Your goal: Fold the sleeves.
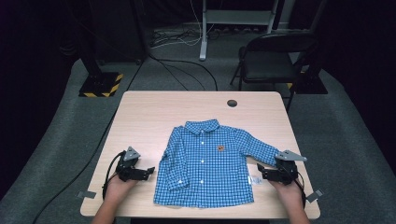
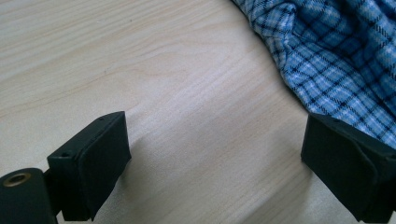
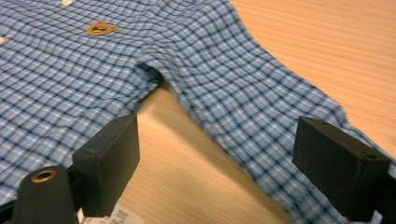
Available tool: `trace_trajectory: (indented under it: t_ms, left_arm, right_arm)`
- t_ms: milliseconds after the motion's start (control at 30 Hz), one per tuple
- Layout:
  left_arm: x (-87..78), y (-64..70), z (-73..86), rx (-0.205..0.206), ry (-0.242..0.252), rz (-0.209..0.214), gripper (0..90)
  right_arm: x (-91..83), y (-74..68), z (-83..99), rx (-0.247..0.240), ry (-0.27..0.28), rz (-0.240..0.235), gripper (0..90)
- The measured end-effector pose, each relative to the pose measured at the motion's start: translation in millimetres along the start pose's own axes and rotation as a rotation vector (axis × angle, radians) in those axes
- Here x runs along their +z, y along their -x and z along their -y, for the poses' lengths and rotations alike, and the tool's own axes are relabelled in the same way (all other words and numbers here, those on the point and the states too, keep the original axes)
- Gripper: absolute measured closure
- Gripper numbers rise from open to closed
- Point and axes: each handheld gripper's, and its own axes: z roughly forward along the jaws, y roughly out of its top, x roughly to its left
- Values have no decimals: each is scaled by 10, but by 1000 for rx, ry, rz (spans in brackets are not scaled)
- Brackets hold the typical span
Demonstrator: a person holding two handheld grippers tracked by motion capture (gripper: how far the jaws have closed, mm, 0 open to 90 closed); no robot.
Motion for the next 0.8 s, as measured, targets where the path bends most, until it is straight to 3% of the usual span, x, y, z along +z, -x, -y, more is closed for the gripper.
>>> trace_trajectory:
  t_ms: [167, 600, 800]
  left_arm:
    - [3, 0, -2, 1, -2, -1, 69]
    - [11, -6, -5, -8, -3, -8, 57]
    - [7, -18, -5, -17, -5, -22, 57]
  right_arm:
    - [-18, 67, 17, 14, 4, 25, 142]
    - [-81, 303, 82, 81, 6, 180, 177]
    - [-77, 339, 89, 80, -4, 214, 182]
